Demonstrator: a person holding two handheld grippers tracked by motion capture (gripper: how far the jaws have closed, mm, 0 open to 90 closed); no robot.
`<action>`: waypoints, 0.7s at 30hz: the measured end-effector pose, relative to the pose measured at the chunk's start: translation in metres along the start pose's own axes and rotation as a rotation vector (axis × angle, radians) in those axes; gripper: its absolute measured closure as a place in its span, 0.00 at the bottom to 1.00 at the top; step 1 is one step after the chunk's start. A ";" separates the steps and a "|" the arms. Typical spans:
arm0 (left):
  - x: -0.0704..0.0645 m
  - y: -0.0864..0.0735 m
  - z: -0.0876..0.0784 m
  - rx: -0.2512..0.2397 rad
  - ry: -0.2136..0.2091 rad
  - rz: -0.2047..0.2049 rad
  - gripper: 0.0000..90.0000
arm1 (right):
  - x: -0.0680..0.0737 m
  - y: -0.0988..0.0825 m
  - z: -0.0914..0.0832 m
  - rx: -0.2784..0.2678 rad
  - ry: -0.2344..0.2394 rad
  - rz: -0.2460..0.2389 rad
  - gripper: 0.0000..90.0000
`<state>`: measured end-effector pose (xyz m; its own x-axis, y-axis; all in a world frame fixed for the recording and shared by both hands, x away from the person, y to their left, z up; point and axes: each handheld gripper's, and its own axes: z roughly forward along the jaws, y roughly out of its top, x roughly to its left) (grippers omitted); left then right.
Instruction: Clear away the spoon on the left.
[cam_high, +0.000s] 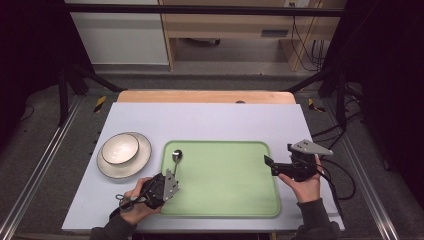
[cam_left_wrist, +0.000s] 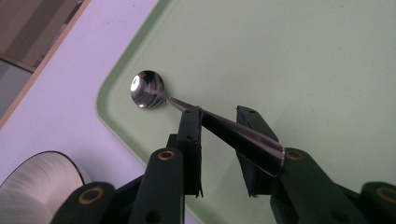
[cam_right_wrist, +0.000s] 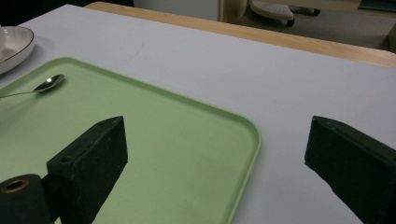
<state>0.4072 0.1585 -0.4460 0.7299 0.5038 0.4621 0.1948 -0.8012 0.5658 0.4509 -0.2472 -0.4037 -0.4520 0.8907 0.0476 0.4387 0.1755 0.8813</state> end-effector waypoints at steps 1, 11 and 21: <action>-0.001 0.000 0.001 0.000 -0.002 0.001 0.79 | 0.000 0.000 0.000 0.001 0.000 0.000 0.07; -0.004 -0.001 0.006 0.019 -0.017 0.020 0.74 | 0.000 0.000 0.001 0.007 0.002 -0.003 0.07; -0.004 0.000 0.008 0.039 -0.030 0.020 0.61 | 0.000 0.000 0.000 0.009 0.002 -0.004 0.07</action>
<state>0.4094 0.1543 -0.4532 0.7529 0.4782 0.4522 0.2052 -0.8234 0.5291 0.4513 -0.2473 -0.4040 -0.4551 0.8893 0.0449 0.4438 0.1828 0.8773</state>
